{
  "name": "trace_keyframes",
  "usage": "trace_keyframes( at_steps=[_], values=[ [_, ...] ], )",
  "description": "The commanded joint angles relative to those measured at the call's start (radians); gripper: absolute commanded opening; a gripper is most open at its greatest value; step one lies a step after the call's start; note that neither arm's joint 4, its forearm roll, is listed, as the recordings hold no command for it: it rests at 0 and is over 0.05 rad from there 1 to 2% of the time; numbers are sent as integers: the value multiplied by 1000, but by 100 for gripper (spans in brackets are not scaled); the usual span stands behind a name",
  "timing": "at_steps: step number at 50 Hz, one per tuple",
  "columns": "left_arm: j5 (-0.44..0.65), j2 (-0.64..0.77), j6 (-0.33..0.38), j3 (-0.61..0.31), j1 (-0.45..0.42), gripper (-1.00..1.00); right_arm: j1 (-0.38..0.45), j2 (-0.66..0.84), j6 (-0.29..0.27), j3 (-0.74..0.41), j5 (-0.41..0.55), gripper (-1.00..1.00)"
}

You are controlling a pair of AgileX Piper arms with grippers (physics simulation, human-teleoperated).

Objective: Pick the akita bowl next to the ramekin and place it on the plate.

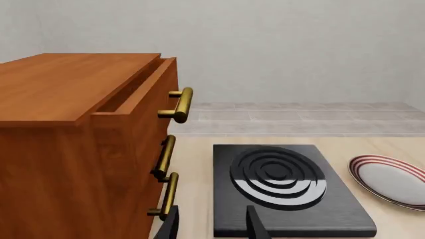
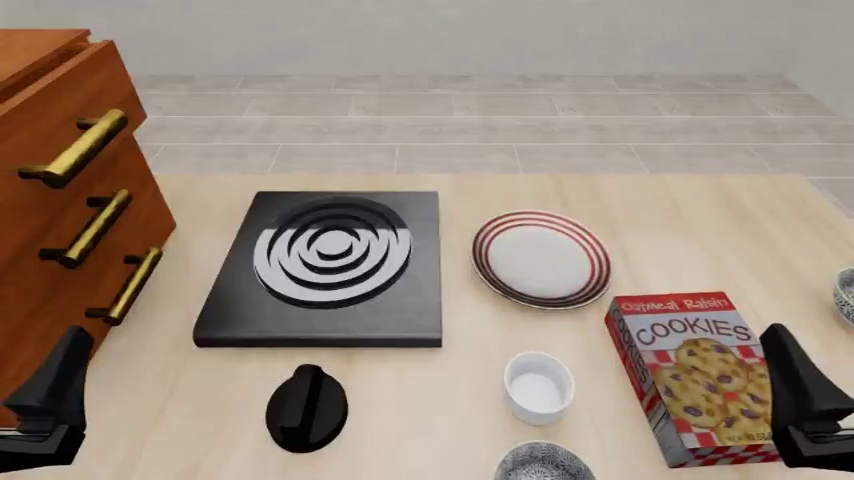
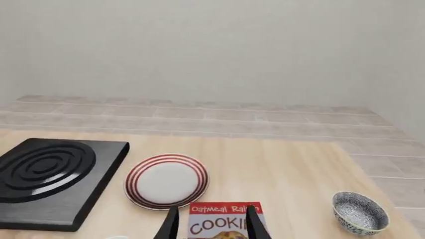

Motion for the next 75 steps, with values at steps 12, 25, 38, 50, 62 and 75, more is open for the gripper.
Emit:
trace_keyframes(
  at_steps=[12, 25, 38, 50, 62, 75],
  values=[
    [0, 0, 0, 0, 0, 100, 116, 35, -161, -189, 229, 100],
    [0, 1, 0, 0, 0, 100, 207, 145, -160, -325, 336, 100],
    [0, 0, 0, 0, 0, 100, 320, 308, -24, -441, 437, 100],
    [0, 1, 0, 0, 0, 100, 404, 423, 111, -496, 482, 100],
    [0, 0, 0, 0, 0, 100, 427, 508, 162, -601, 572, 100],
    [0, 0, 0, 0, 0, 100, 481, 563, 219, -673, 658, 100]
  ],
)
